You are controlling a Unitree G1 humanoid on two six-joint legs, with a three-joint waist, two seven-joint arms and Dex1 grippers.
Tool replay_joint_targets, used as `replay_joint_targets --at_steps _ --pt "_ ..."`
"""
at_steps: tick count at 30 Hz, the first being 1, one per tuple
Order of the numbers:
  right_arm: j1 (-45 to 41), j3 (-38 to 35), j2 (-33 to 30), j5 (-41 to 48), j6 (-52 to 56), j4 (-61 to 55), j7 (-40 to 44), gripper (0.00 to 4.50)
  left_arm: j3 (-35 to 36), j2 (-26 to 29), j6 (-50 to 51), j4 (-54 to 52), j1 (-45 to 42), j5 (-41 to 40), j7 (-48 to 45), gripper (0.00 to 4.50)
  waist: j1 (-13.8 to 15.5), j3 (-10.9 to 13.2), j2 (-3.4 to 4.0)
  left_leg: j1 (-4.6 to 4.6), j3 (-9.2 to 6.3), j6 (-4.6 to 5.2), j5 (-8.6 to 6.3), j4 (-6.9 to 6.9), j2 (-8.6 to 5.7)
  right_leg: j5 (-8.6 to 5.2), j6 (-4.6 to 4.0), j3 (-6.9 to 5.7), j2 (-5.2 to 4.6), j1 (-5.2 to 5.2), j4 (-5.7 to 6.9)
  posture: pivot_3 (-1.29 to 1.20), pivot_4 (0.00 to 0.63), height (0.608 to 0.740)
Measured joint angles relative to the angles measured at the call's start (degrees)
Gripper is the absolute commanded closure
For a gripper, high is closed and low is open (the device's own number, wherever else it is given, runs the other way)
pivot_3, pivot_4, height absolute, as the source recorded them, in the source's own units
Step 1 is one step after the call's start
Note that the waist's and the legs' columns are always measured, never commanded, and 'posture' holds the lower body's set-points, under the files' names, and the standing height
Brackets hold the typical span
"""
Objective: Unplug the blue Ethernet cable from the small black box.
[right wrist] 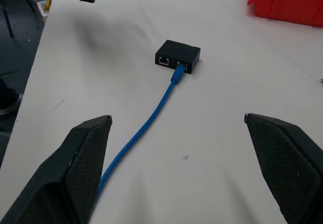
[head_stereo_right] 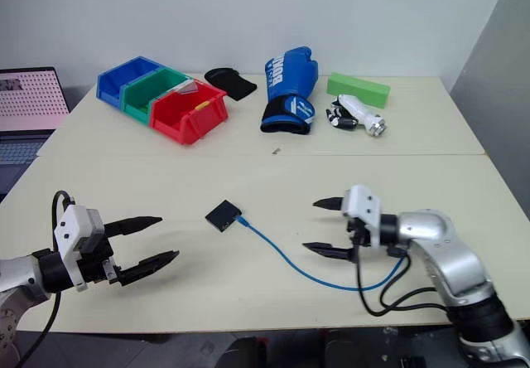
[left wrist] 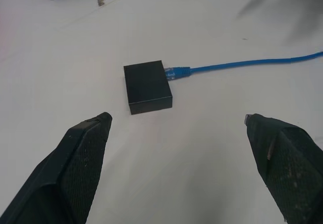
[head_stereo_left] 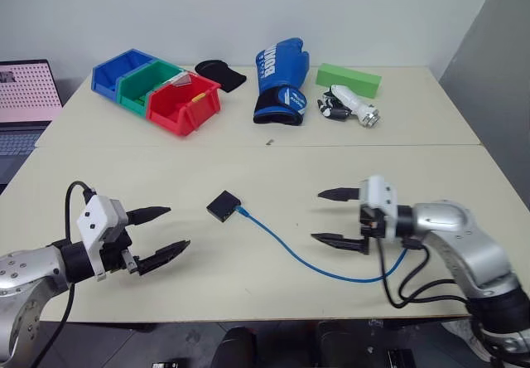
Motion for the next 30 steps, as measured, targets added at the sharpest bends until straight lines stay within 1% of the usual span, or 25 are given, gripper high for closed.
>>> replay_joint_targets --at_steps 4,5,9,12,14,15,17,18,19,20,24,30 --pt "-2.9 7.1 5.6 -7.0 -0.8 6.1 -4.0 0.04 -0.4 2.9 1.1 2.2 -0.2 -0.3 -4.4 0.0 0.1 0.0 0.04 -0.04 0.0 0.0 0.0 -0.01 0.04 -0.02 -0.04 -0.03 0.0 -0.08 0.06 0.0 0.15 0.74" --pt "-3.3 7.7 6.1 -8.0 -1.0 6.9 -4.5 0.04 -0.5 3.3 1.1 2.4 -0.2 -0.3 -4.8 0.0 0.1 0.0 0.02 -0.04 0.0 0.0 0.0 -0.01 0.03 -0.02 -0.04 -0.03 0.0 -0.1 0.06 0.0 0.15 0.74" --pt "-5.5 13.9 13.7 -14.5 -1.7 13.0 -9.3 0.04 -1.3 5.0 1.9 3.0 -2.6 -0.3 -7.1 0.0 0.1 0.0 0.01 -0.05 0.0 0.0 0.0 -0.01 0.02 -0.02 -0.04 -0.05 0.01 -0.12 0.09 0.0 0.15 0.74" --pt "-6.0 15.6 16.7 -17.1 -1.8 16.8 -11.5 0.04 -1.9 5.0 2.0 3.3 -4.0 -0.4 -7.2 0.0 0.1 0.0 0.01 -0.05 -0.01 0.0 0.0 -0.01 0.01 -0.02 -0.04 -0.05 0.0 -0.15 0.1 0.0 0.15 0.74" --pt "-6.2 15.8 17.1 -18.0 -2.2 18.2 -12.2 0.4 -2.1 5.0 2.1 3.5 -4.1 -0.4 -7.2 0.0 0.1 0.0 0.01 -0.05 0.02 0.0 0.0 0.0 0.0 -0.02 -0.03 -0.02 -0.02 -0.16 0.11 0.0 0.15 0.74" --pt "-6.5 16.0 17.3 -18.4 -2.3 18.6 -12.2 0.46 -2.2 5.0 2.3 3.5 -4.2 -0.3 -7.0 0.0 0.0 0.0 0.01 -0.04 0.01 0.0 0.0 0.0 0.02 -0.02 -0.03 -0.03 -0.02 -0.16 0.12 0.0 0.15 0.74" --pt "-6.7 16.1 17.8 -19.2 -2.3 18.9 -12.3 0.86 -2.4 5.1 3.2 3.4 -4.5 0.0 -6.1 0.0 0.0 0.0 0.01 -0.01 -0.02 0.0 0.0 -0.01 0.02 -0.02 -0.03 -0.04 -0.02 -0.17 0.19 0.0 0.15 0.74" --pt "-6.9 16.1 17.8 -19.3 -2.1 19.0 -12.5 1.15 -3.0 5.2 3.8 3.4 -4.7 0.7 -5.3 0.0 0.0 0.0 0.01 0.01 -0.03 0.0 0.0 0.0 0.01 -0.02 -0.04 -0.04 -0.01 -0.18 0.27 0.0 0.15 0.74" --pt "-7.1 16.1 17.8 -19.3 -1.8 19.0 -12.5 1.33 -3.4 5.2 4.4 3.4 -4.8 0.9 -4.9 0.0 0.0 0.0 0.01 0.01 -0.03 0.0 0.0 0.0 0.01 -0.02 -0.04 -0.05 -0.01 -0.19 0.31 0.0 0.15 0.74" --pt "-7.3 16.0 17.8 -19.3 -1.0 19.0 -12.6 1.65 -3.8 5.2 4.6 3.5 -4.9 1.1 -4.5 0.0 0.0 0.0 0.01 0.0 -0.04 0.0 0.0 0.01 0.01 -0.02 -0.04 -0.05 -0.01 -0.21 0.36 0.0 0.15 0.74" --pt "-7.7 15.3 18.0 -19.2 1.4 18.9 -12.7 2.49 -4.5 5.1 4.6 3.5 -6.0 1.2 -4.2 0.0 0.1 0.0 0.01 0.01 -0.04 0.0 0.0 0.02 0.01 -0.02 -0.04 -0.05 -0.01 -0.22 0.41 0.0 0.15 0.74" --pt "-8.7 14.1 18.1 -19.3 4.4 18.9 -14.6 3.86 -4.8 3.0 4.5 3.7 -9.1 0.7 -2.4 0.0 0.2 0.0 -0.01 0.01 -0.04 0.0 0.0 0.03 0.0 -0.02 -0.04 -0.05 -0.01 -0.22 0.42 0.0 0.15 0.74"
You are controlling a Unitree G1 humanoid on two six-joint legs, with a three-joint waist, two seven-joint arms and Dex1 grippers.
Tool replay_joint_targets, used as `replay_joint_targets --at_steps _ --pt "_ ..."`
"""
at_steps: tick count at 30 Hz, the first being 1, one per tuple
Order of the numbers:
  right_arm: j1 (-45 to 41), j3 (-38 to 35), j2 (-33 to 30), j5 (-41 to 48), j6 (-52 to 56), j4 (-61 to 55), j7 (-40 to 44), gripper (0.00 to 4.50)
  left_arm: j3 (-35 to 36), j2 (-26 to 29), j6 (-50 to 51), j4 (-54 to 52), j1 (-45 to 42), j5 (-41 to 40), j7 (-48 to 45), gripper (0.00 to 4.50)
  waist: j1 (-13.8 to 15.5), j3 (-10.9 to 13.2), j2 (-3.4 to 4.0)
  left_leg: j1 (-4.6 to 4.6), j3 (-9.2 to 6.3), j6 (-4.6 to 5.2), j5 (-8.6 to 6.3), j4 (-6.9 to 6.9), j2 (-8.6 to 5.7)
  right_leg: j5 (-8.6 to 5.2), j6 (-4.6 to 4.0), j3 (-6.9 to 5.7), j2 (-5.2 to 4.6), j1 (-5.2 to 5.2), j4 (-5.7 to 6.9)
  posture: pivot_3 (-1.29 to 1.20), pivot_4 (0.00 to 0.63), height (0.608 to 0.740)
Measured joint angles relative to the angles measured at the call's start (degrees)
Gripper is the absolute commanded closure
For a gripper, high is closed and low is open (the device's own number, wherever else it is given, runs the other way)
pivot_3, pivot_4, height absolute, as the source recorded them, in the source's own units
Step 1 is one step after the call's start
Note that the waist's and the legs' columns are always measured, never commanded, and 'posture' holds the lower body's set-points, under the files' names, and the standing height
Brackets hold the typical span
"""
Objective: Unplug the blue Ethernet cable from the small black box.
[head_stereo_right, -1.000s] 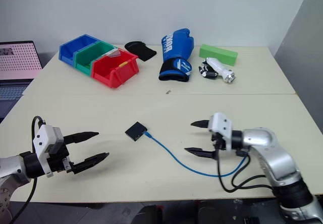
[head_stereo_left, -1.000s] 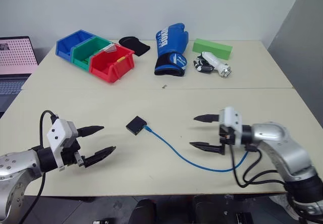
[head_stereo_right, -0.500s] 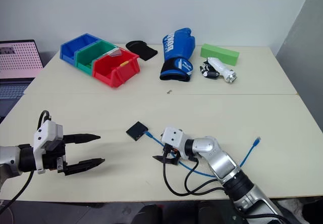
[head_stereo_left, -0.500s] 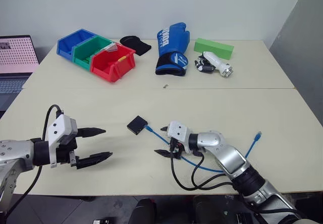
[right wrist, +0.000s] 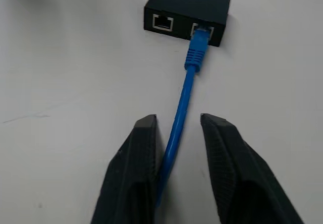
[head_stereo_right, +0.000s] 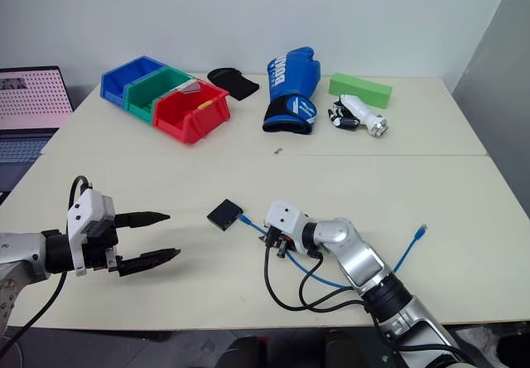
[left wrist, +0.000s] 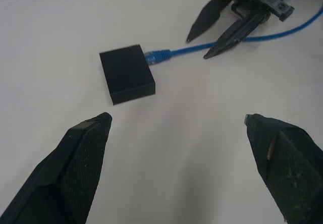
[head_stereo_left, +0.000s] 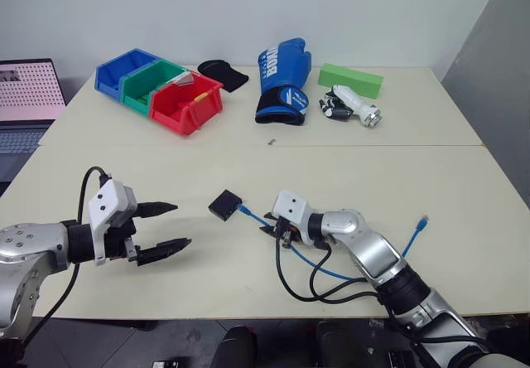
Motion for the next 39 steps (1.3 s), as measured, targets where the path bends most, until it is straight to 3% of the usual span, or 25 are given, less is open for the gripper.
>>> replay_joint_targets --at_steps 3,11,17,20,32,39 --pt "-0.2 -0.4 -0.6 0.0 0.3 0.0 -0.2 4.46 -0.3 -1.2 -1.4 0.7 -1.2 0.0 0.2 0.0 0.0 0.0 0.0 -0.01 0.0 0.0 0.0 0.01 -0.01 0.0 0.0 -0.01 -0.01 0.0 0.0 0.0 0.15 0.74" --pt "1.6 -6.4 -10.5 0.2 0.7 -3.2 1.1 4.49 -2.3 -3.6 -6.4 2.8 -2.3 0.0 -2.2 0.0 0.4 0.0 0.0 -0.06 0.02 0.0 0.0 0.01 -0.1 0.0 0.01 -0.03 -0.1 0.03 -0.08 0.0 0.15 0.74" --pt "6.8 -13.6 -24.5 2.0 -0.2 -6.8 6.7 4.49 -3.5 -5.9 -5.6 3.3 -5.6 -1.2 -1.8 0.0 0.4 0.0 0.04 -0.08 0.01 0.01 -0.01 0.01 -0.08 0.01 0.02 -0.05 -0.09 0.23 -0.33 0.0 0.15 0.74" --pt "7.9 -14.3 -26.3 2.3 0.3 -8.3 7.9 4.49 -4.4 -5.9 -4.7 3.2 -6.5 -1.4 -1.9 0.0 0.0 0.0 0.04 -0.06 0.02 0.01 -0.01 -0.01 -0.06 0.0 0.02 -0.02 -0.05 0.22 -0.32 0.0 0.15 0.74" --pt "9.0 -16.0 -24.5 6.0 5.2 -12.7 8.9 1.98 -7.6 -5.5 -4.8 4.1 -6.7 0.1 -3.1 0.0 -0.5 0.0 0.05 -0.07 0.01 0.01 0.0 -0.01 0.0 0.0 0.01 0.02 -0.03 0.16 -0.32 0.0 0.15 0.74" --pt "6.1 -16.6 -16.6 7.8 5.1 -6.7 5.9 1.98 -8.8 -6.3 -5.1 2.8 -7.2 1.0 -0.9 0.0 -0.5 0.1 0.05 -0.08 0.03 0.01 0.0 0.0 -0.01 0.0 0.01 0.03 -0.03 0.15 -0.32 0.0 0.15 0.74"
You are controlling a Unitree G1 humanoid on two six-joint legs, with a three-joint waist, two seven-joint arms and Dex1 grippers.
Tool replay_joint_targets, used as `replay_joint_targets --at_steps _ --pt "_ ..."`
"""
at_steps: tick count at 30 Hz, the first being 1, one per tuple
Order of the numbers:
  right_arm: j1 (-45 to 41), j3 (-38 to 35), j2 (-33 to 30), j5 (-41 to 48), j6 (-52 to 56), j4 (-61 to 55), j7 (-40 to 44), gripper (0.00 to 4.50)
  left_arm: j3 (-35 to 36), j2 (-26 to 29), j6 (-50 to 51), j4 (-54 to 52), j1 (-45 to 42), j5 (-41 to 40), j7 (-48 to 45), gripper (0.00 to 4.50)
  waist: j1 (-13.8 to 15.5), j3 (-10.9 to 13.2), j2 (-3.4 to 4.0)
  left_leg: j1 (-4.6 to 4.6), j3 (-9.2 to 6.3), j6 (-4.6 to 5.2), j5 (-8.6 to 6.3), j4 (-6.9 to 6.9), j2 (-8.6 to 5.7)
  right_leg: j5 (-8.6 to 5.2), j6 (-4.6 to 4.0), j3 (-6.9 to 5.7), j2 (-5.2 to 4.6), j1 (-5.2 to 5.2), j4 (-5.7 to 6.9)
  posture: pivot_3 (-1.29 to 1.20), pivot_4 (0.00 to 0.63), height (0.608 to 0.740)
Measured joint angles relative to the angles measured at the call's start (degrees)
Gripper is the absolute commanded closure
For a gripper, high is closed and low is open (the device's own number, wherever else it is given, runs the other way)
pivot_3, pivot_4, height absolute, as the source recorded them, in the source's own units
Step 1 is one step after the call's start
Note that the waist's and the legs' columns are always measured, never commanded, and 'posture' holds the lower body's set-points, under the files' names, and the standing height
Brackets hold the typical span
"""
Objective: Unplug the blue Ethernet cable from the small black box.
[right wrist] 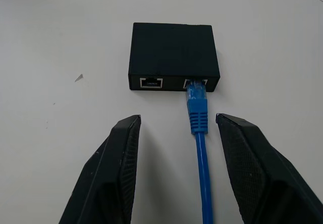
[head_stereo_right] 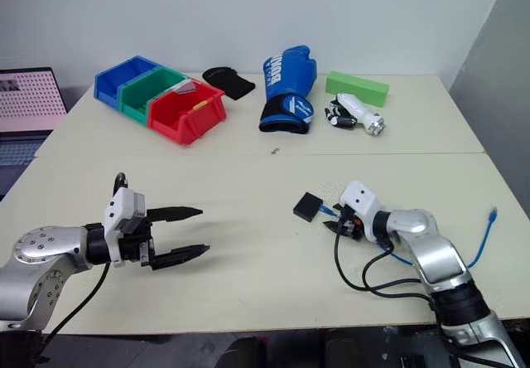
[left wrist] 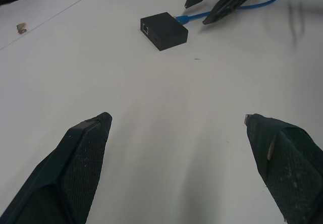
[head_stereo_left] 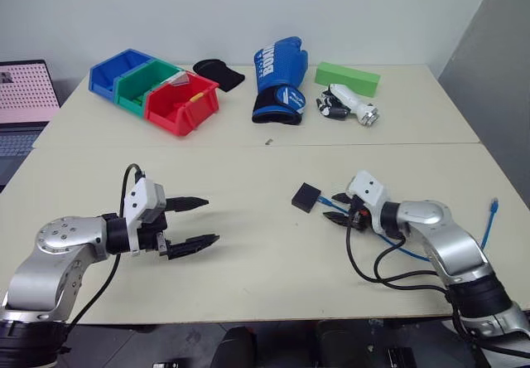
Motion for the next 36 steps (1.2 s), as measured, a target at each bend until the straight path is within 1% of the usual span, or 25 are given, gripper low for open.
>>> replay_joint_targets --at_steps 4,7,9,10,12,13,14,16,18,23,25,29,31,36 --pt "-2.6 1.1 1.9 -0.9 -2.1 5.0 -0.2 1.98 -0.2 -0.1 0.3 0.0 -1.1 -0.1 -0.4 0.0 0.0 0.0 0.01 0.0 0.02 0.0 0.0 -0.01 -0.01 0.0 0.0 -0.02 0.01 -0.01 0.0 0.0 0.15 0.74" --pt "-3.6 1.2 2.0 -1.1 -3.9 7.8 0.3 1.98 -1.5 0.5 2.0 -0.1 -1.6 -0.1 -1.0 0.0 0.0 0.0 0.01 -0.01 0.01 0.0 0.0 -0.01 -0.01 0.0 0.0 -0.03 0.01 -0.03 0.0 0.0 0.15 0.74" --pt "-3.7 1.2 2.0 -1.1 -4.6 8.5 0.5 2.35 -2.1 0.5 2.2 -0.1 -1.8 -0.1 -1.2 0.0 0.0 0.0 0.01 0.0 0.01 0.0 0.0 -0.01 -0.01 0.0 0.0 -0.03 0.01 -0.03 0.0 0.0 0.15 0.74" --pt "-3.7 1.2 2.0 -1.1 -4.8 8.6 0.8 2.43 -2.2 0.5 2.3 -0.2 -1.9 -0.1 -1.1 0.0 0.0 0.0 0.01 0.0 0.01 0.0 0.0 -0.01 -0.01 0.0 0.0 -0.02 0.01 -0.03 0.0 0.0 0.15 0.74" --pt "-3.7 1.3 2.0 -1.1 -5.0 8.7 1.3 2.95 -2.3 0.4 2.6 -0.1 -2.9 0.0 -0.4 0.0 0.0 0.0 0.01 0.0 0.0 0.0 0.0 0.0 -0.01 0.0 0.0 -0.03 0.01 -0.03 0.02 0.0 0.15 0.74" --pt "-3.6 1.3 2.0 -1.1 -5.3 8.7 1.5 3.06 -2.3 0.1 2.7 -0.1 -3.6 0.2 0.4 0.0 0.0 0.0 0.01 0.0 0.0 0.0 0.0 0.01 -0.01 0.0 0.0 -0.03 0.01 -0.02 0.04 0.0 0.15 0.74" --pt "-3.6 1.4 2.0 -1.1 -5.5 8.7 1.6 3.44 -2.4 -0.2 2.8 -0.1 -4.1 0.3 1.1 0.0 0.0 0.0 0.01 0.0 0.0 0.0 0.0 0.01 -0.01 0.0 0.0 -0.02 0.01 -0.02 0.04 0.0 0.15 0.74" --pt "-3.6 1.7 2.0 -1.2 -6.0 8.7 1.8 3.79 -3.0 -0.8 3.2 0.1 -5.0 0.5 2.2 0.0 0.0 0.0 0.01 0.01 0.01 0.0 0.0 0.01 -0.02 0.0 0.0 -0.03 0.01 -0.03 0.05 0.0 0.15 0.74" --pt "-3.7 1.8 2.0 -1.6 -6.9 8.7 1.7 4.28 -3.6 -1.0 4.2 0.1 -5.4 0.5 2.8 0.0 0.0 0.0 0.01 0.0 0.01 0.0 0.0 0.0 -0.02 0.0 0.0 -0.03 0.01 -0.06 0.05 0.0 0.15 0.74" --pt "-4.9 2.6 1.3 -3.4 -10.6 8.5 2.0 4.28 -4.7 -1.4 9.6 0.3 -6.9 -0.5 4.1 0.0 0.0 0.0 0.01 -0.04 0.03 0.0 0.0 0.0 -0.02 0.0 0.0 0.0 0.02 -0.16 0.13 0.0 0.15 0.74" --pt "-5.6 2.9 0.3 -3.6 -13.9 7.1 3.2 4.28 -4.6 -1.8 13.3 0.3 -7.8 -3.2 4.4 0.0 0.0 0.0 0.01 -0.06 0.01 0.0 0.0 0.01 -0.02 0.0 0.0 -0.01 0.02 -0.18 0.15 0.0 0.15 0.74" --pt "-7.8 4.4 -1.8 -5.4 -25.6 2.9 6.7 4.28 -4.1 -3.1 22.0 0.4 -9.6 -10.2 5.1 0.0 -0.1 0.0 -0.01 -0.07 0.02 0.0 0.0 0.02 -0.02 0.0 0.0 -0.01 0.02 -0.2 0.16 0.0 0.15 0.74" --pt "-9.1 5.0 -2.1 -5.5 -29.8 1.6 8.4 4.28 -3.9 -3.7 25.1 0.5 -11.0 -12.8 5.3 0.0 -0.1 0.0 -0.02 -0.06 0.0 0.0 0.0 0.03 -0.01 0.0 0.01 -0.02 0.02 -0.19 0.19 0.0 0.15 0.74" --pt "-12.7 6.6 -1.7 -5.4 -35.3 -0.6 11.9 4.28 -2.5 -7.2 32.3 1.4 -15.1 -19.2 8.2 0.0 0.0 0.0 -0.04 -0.06 -0.02 -0.01 0.01 0.09 0.0 0.0 0.0 -0.01 0.01 -0.19 0.26 0.0 0.15 0.74"
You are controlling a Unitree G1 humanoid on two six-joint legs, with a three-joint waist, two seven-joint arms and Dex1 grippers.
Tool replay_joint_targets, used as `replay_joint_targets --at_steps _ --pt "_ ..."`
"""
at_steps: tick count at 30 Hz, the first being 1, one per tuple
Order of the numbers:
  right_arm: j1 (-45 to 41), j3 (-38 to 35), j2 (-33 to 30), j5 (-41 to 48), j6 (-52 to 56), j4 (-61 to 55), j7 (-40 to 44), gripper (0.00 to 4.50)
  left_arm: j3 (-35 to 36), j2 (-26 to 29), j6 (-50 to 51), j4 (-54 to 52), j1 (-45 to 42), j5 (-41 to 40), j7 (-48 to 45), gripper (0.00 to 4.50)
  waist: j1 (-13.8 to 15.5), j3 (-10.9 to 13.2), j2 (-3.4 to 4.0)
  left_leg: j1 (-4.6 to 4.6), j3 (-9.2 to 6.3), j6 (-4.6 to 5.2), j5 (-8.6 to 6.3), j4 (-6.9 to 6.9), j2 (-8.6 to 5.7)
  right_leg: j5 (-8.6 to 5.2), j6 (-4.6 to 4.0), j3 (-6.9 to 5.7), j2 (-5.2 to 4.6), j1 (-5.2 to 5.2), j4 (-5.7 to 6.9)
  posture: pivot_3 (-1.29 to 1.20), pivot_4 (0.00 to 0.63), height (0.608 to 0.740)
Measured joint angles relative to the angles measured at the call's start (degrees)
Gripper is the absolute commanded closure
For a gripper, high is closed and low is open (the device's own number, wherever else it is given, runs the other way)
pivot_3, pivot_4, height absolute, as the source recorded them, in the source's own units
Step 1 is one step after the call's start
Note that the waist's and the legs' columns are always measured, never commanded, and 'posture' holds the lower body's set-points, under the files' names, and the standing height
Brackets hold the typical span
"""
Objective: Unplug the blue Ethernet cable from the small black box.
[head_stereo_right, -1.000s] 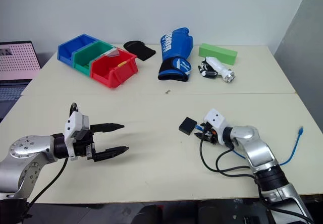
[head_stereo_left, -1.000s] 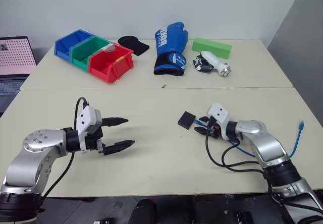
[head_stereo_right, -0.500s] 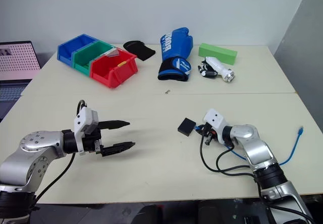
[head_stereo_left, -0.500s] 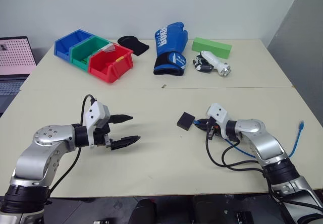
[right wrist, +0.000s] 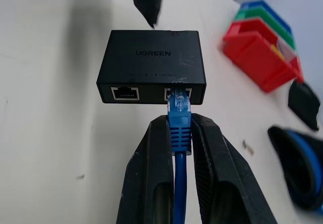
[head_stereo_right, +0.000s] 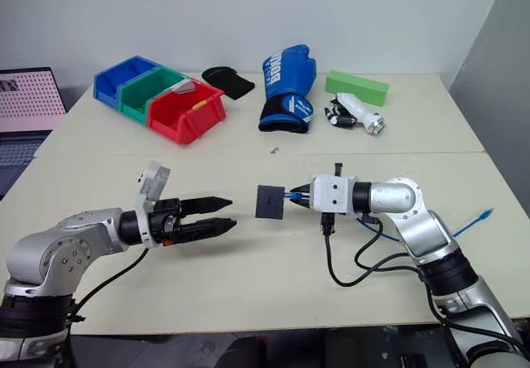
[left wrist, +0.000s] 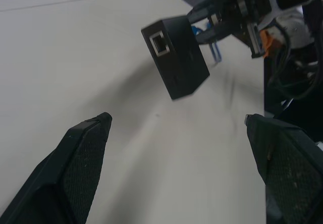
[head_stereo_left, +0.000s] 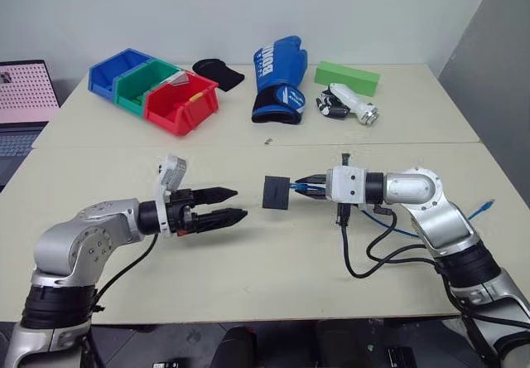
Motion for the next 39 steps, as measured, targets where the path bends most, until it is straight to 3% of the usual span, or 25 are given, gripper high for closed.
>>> replay_joint_targets --at_steps 10,28,31,33,39 --pt "-2.1 0.3 0.7 2.0 1.1 -4.4 3.0 4.28 2.2 -5.5 7.7 0.0 -1.3 -9.1 6.5 0.0 0.0 0.0 -0.01 0.01 -0.02 -0.01 0.01 0.04 0.04 0.0 0.0 0.03 -0.09 0.0 0.02 0.0 0.15 0.74" --pt "-3.3 1.3 1.0 -1.9 -2.8 -5.1 2.8 4.34 2.6 -5.5 10.3 -0.9 -1.3 -13.1 6.1 3.52 0.1 0.0 -0.01 0.0 -0.02 -0.02 0.01 0.03 0.02 0.0 0.0 0.03 -0.09 -0.01 0.01 0.0 0.15 0.74" --pt "-3.3 1.3 1.0 -2.5 -3.5 -5.0 2.7 4.35 2.5 -5.1 10.3 -1.1 -1.3 -13.1 5.5 3.71 0.1 0.0 -0.01 0.01 -0.02 -0.02 0.01 0.03 0.03 0.0 0.0 0.03 -0.09 -0.01 0.01 0.0 0.15 0.74" --pt "-3.3 1.3 1.0 -3.0 -4.3 -5.0 2.8 3.65 2.5 -4.9 10.3 -1.2 -1.3 -13.1 5.3 3.71 0.1 0.0 -0.01 0.01 -0.01 -0.02 0.01 0.03 0.02 0.0 0.0 0.03 -0.09 -0.01 0.01 0.0 0.15 0.74" --pt "-3.3 2.5 -0.3 -1.4 -5.7 -6.1 5.6 2.42 0.2 -2.5 10.0 -1.0 -1.3 -10.9 3.9 3.71 0.2 0.0 -0.01 0.01 -0.01 -0.02 0.01 0.02 0.01 0.0 0.0 0.03 -0.08 -0.01 0.0 0.0 0.15 0.74"
